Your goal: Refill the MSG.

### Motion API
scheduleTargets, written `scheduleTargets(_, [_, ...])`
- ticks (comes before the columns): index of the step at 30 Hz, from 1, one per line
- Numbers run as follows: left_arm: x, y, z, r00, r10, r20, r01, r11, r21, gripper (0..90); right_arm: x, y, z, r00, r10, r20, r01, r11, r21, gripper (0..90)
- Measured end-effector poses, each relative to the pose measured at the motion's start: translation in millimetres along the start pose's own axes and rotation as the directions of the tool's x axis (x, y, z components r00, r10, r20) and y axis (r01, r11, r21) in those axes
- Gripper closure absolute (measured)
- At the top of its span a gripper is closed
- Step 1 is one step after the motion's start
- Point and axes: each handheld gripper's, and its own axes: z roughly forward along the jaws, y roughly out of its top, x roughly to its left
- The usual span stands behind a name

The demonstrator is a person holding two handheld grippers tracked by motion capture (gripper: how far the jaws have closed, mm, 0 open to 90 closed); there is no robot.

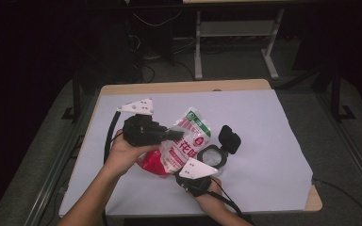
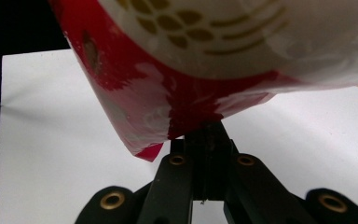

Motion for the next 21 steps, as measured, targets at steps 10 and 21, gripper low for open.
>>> scheduleTargets(10, [4.3, 8.4, 12.6, 0.9998, -0.016, -0.008, 0.016, 0.9992, 0.036, 90.0, 0.3, 0.4, -2.1, 0.9998, -0.016, -0.008, 0.016, 1.000, 0.001, 90.0])
scheduleTargets(21, [7.3, 16.4, 26.3, 0.9997, -0.020, -0.015, 0.021, 0.9984, 0.053, 89.9, -3.7, -0.2, -5.8, 1.0000, 0.008, -0.003, -0.008, 1.000, -0.018, 90.0])
